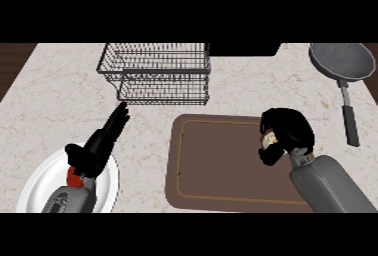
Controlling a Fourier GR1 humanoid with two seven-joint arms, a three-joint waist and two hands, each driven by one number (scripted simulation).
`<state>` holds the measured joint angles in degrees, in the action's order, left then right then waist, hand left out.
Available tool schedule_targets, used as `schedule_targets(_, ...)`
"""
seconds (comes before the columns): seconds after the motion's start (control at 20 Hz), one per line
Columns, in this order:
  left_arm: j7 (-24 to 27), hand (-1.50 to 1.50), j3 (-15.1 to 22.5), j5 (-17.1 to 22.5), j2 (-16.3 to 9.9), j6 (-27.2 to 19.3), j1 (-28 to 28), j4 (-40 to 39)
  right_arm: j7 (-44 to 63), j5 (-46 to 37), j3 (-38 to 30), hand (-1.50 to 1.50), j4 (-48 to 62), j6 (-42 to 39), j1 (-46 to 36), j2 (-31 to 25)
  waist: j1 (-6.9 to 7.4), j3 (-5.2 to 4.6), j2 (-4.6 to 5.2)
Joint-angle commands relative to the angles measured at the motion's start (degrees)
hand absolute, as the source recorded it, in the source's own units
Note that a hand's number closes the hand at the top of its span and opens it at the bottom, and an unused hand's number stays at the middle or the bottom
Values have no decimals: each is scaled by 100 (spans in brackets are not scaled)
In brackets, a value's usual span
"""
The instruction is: Pick the cupcake from the tray and place it in the tiered basket
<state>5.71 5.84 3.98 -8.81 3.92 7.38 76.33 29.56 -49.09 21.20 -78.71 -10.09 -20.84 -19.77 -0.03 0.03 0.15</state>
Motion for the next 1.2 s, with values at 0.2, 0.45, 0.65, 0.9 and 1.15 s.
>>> schedule_targets(0.2, -191, 0, -38, -6, -28, -10, -60, 236, -1265, 1244, -1644, 150, 59, 309, -306, -543, -22, 3, -27)
schedule_targets(0.45, -70, 0, 59, -62, -61, 37, -447, 511, -1283, 2046, -2064, 150, -830, 116, -714, -229, 0, -1, -62)
schedule_targets(0.65, -241, 0, -117, 49, -127, 169, -107, 348, -724, 1990, -1970, 150, -970, -114, -1574, -9, 41, -5, -29)
schedule_targets(0.9, 156, 0, 71, -250, 112, 88, -210, 47, 22, 2177, -2205, 150, -693, -511, -2596, 132, 39, -7, -16)
schedule_targets(1.15, -211, 0, -26, -88, 35, 188, -97, 281, 755, 1863, -2053, 150, 419, -131, -4128, 846, 153, -9, -1)
